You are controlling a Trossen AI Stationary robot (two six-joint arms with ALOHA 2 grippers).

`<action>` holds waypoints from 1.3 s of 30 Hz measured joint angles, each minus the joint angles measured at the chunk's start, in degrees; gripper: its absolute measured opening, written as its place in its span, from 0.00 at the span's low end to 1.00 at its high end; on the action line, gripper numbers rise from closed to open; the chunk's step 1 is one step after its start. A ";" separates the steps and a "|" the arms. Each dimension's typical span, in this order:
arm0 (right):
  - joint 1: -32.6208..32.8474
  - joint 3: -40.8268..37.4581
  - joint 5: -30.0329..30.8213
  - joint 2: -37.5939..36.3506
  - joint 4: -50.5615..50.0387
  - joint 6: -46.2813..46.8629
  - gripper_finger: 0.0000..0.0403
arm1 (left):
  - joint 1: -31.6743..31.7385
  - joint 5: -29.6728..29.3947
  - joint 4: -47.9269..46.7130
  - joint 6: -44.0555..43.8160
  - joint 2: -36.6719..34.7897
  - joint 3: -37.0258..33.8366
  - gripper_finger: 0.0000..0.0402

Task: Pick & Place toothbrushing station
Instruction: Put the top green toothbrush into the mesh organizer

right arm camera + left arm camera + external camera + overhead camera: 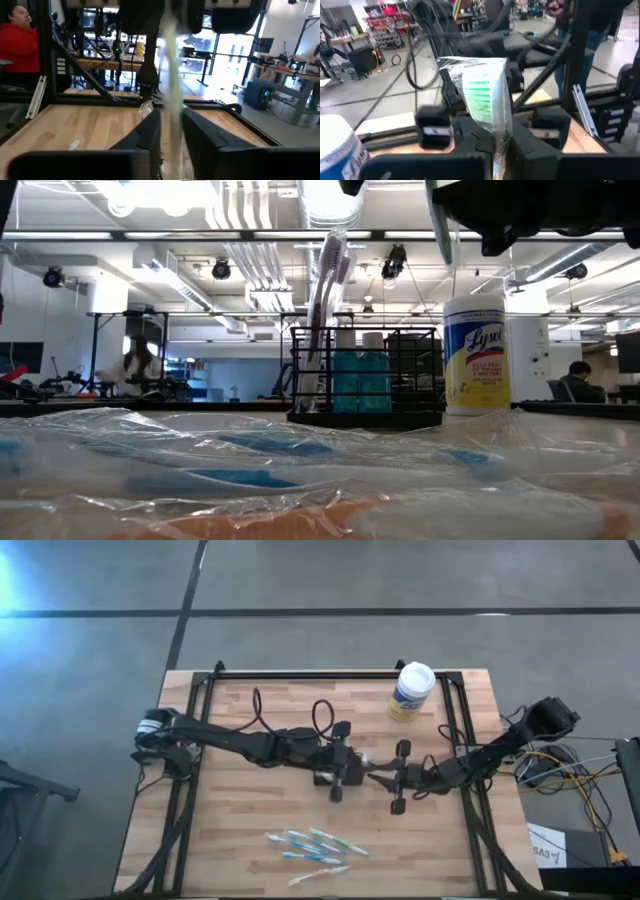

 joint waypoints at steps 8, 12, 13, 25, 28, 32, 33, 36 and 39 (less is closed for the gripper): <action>0.11 0.02 1.91 -1.13 -0.14 1.69 0.42 | 1.32 -2.86 -3.08 -0.46 -1.27 0.01 0.04; 1.45 0.02 1.91 -2.15 -0.14 2.04 0.45 | 1.63 -5.42 -3.44 0.27 -1.29 -0.83 0.04; 1.87 0.02 1.91 -2.58 -0.16 2.00 0.45 | 1.88 -5.44 -3.69 0.43 -1.29 -1.14 0.04; 3.96 1.09 2.86 -5.45 -1.36 -0.50 0.42 | 6.81 -5.29 8.03 -4.01 -1.31 -12.72 0.04; 3.91 1.09 2.91 -5.46 -1.39 -0.17 0.43 | 7.60 -4.26 9.05 -5.87 -1.31 -14.68 0.04; 3.95 1.09 2.87 -5.49 -1.38 -0.22 0.42 | 7.66 -2.71 9.91 -6.35 -1.27 -15.23 0.04; 3.93 1.09 2.89 -5.53 -1.34 -0.34 0.42 | 7.66 -2.08 10.03 -6.36 -1.27 -15.23 0.04; 3.78 1.09 2.89 -5.53 -1.36 -0.53 0.41 | 7.52 -0.78 10.02 -6.49 -1.27 -15.28 0.04; 3.80 1.09 2.89 -5.53 -1.36 -0.89 0.41 | 7.55 -0.25 10.09 -6.65 -1.27 -15.28 0.04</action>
